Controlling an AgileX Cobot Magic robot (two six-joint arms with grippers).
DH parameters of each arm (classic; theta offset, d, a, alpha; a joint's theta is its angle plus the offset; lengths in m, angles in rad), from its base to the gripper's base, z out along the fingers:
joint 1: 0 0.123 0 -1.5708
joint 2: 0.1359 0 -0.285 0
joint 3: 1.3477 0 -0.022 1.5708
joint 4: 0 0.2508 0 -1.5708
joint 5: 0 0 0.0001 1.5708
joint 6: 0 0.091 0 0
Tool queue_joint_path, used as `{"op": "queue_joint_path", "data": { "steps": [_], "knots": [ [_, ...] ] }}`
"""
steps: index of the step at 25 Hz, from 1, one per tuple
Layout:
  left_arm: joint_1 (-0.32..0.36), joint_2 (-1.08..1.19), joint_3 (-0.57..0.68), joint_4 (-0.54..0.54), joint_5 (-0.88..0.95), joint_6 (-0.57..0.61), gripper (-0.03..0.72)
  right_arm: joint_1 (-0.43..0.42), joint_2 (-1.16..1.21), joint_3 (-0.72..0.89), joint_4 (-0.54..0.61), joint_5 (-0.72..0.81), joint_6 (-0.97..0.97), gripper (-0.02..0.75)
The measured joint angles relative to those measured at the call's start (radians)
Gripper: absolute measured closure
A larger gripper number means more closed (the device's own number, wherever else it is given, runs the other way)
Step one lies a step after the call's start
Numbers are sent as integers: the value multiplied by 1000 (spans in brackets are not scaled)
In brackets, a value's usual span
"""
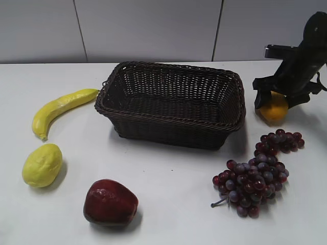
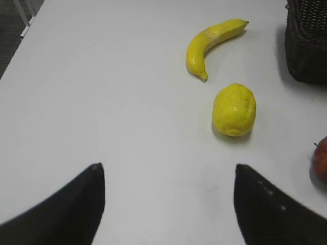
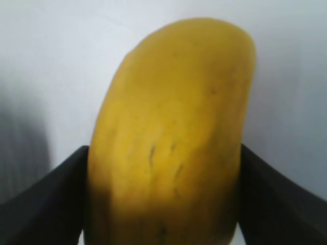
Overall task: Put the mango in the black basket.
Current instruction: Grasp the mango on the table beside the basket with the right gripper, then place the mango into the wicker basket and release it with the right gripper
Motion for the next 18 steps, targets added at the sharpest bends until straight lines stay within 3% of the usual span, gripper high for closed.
{"op": "queue_joint_path", "data": {
  "steps": [7,12,18],
  "knots": [
    [0,0,0,0,0,0,99,0,-53,-195,4,217,0,153],
    [0,0,0,0,0,0,99,13,-196,-251,203,241,-87,153],
    [0,0,0,0,0,0,99,149,-257,-255,235,264,-127,153]
  ]
}}
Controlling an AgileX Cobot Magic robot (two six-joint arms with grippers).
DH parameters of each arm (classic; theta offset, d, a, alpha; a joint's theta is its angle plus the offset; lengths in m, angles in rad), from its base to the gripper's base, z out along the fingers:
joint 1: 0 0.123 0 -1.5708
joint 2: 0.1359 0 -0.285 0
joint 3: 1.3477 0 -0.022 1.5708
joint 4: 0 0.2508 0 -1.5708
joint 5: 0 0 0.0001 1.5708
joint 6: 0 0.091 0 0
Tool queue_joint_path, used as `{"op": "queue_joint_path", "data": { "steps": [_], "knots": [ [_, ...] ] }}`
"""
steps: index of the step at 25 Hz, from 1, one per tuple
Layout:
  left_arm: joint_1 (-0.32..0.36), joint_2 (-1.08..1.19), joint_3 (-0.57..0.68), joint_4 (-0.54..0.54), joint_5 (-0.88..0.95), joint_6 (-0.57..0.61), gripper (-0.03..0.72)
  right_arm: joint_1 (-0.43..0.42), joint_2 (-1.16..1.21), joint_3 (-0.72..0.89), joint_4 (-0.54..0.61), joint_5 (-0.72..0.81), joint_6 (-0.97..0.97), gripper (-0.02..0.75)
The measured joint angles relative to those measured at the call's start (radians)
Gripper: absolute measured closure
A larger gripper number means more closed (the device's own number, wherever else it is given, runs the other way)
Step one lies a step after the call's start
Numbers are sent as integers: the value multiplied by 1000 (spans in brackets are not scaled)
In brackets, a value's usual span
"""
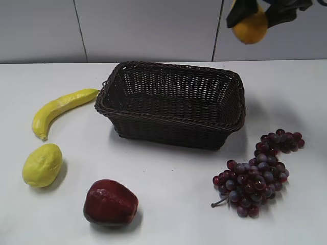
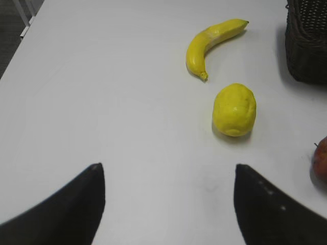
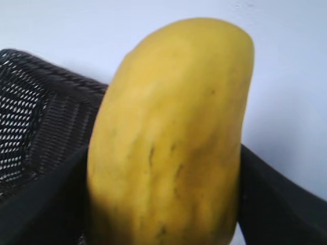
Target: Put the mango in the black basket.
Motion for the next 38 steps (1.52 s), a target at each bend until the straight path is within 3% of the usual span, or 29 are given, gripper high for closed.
{"op": "queue_joint_path", "data": {
  "steps": [6,10,20,23,27,38],
  "knots": [
    [0,0,0,0,0,0,99,194,55,0,-157,2,-2,153],
    [0,0,0,0,0,0,99,248,147,0,-193,-2,-3,153],
    [0,0,0,0,0,0,99,254,329,0,-211,-13,10,151],
    [0,0,0,0,0,0,99,254,341,0,-210,-18,12,87],
    [0,0,0,0,0,0,99,253,326,0,-212,-19,12,85],
    [0,0,0,0,0,0,99,224,-76,0,-343,62,14,124]
  ]
}}
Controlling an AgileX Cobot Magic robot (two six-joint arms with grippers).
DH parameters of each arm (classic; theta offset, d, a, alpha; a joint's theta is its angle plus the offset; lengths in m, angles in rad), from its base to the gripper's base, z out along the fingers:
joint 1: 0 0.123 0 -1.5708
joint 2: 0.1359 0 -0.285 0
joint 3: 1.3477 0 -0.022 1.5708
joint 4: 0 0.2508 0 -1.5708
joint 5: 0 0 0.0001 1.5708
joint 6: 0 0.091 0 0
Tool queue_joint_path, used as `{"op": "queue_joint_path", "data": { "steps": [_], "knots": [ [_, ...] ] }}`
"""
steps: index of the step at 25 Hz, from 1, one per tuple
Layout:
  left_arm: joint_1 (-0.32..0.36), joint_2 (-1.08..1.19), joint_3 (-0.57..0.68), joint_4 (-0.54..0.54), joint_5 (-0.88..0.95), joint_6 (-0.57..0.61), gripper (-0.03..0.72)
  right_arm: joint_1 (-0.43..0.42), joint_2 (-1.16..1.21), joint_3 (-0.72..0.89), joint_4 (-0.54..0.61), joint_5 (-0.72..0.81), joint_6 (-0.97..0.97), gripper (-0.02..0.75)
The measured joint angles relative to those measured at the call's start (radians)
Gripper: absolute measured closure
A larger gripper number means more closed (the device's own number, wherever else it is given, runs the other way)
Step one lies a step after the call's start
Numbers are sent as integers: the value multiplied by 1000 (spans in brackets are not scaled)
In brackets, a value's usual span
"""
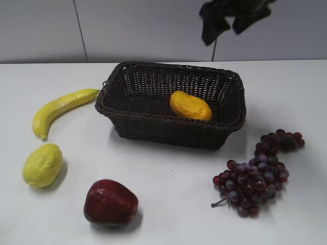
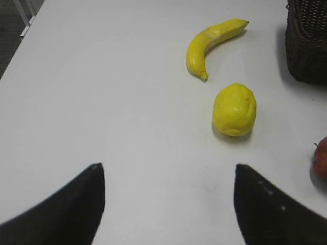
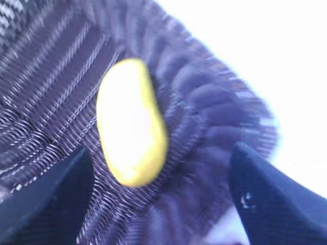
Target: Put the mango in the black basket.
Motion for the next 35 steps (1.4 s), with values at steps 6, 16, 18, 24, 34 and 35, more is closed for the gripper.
{"op": "queue_joint_path", "data": {
  "steps": [6,16,18,24,34,35],
  "knots": [
    [0,0,0,0,0,0,99,0,-267,0,-123,141,85,131],
    [0,0,0,0,0,0,99,0,-724,402,-130,156,197,145],
    [0,0,0,0,0,0,99,0,-831,540,-126,157,199,145],
    [0,0,0,0,0,0,99,0,-1145,957,-127,104,200,145],
    [0,0,0,0,0,0,99,0,-1593,1327,-130,13,200,146],
    [0,0,0,0,0,0,99,0,-1619,1327,-131,4,200,146]
  ]
}}
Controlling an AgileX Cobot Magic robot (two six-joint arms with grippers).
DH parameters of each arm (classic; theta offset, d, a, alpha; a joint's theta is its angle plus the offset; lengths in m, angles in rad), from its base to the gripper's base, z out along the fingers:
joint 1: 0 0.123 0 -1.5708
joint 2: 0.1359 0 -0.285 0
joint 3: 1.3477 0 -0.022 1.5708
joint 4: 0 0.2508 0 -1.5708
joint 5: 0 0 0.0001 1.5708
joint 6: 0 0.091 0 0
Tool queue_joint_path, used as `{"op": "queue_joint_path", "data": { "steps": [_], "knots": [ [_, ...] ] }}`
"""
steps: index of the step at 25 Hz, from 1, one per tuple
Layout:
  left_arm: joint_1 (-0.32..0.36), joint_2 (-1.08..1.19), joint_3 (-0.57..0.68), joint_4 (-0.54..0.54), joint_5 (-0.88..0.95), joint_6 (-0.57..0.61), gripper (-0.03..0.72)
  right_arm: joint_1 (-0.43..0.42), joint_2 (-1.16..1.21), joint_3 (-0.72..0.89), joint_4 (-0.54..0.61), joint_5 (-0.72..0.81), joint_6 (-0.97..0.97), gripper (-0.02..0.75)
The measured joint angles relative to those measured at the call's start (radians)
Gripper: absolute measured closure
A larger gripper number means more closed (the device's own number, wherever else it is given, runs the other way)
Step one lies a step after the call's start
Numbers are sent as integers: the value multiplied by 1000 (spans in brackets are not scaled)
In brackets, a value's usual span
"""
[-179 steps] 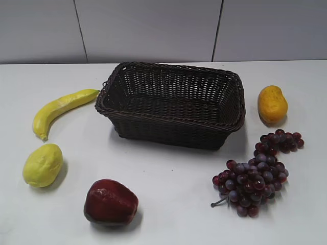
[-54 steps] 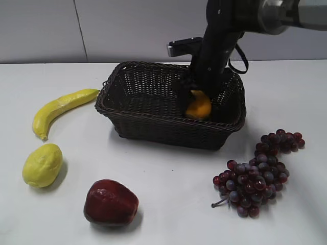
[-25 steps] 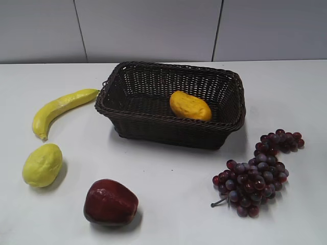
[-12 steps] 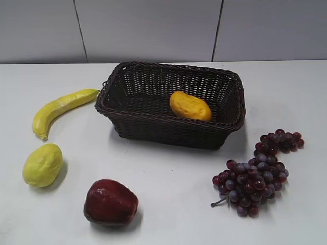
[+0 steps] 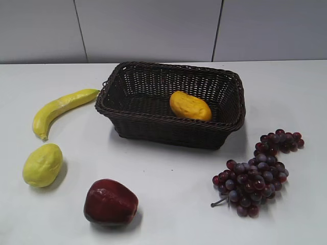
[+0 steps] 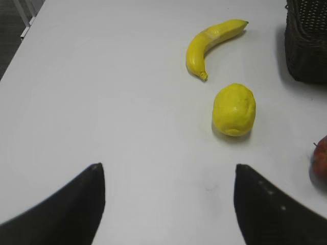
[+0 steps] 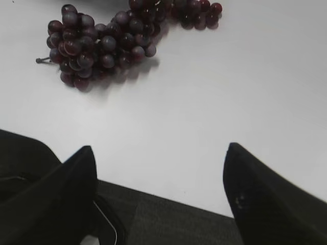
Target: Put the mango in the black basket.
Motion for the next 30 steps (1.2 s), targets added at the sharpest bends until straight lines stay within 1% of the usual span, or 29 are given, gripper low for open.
{"op": "queue_joint_path", "data": {
  "steps": [3,13,19,22,26,30],
  "knots": [
    [0,0,0,0,0,0,99,0,-40,2,-1,-4,0,146],
    [0,0,0,0,0,0,99,0,-54,4,-2,-7,0,146],
    [0,0,0,0,0,0,99,-5,-153,4,-3,-8,0,146],
    [0,0,0,0,0,0,99,-50,-210,4,-3,-8,0,146],
    [0,0,0,0,0,0,99,-165,-273,4,-3,-8,0,147],
    [0,0,0,0,0,0,99,-272,-278,5,-4,-8,0,147]
  ]
}}
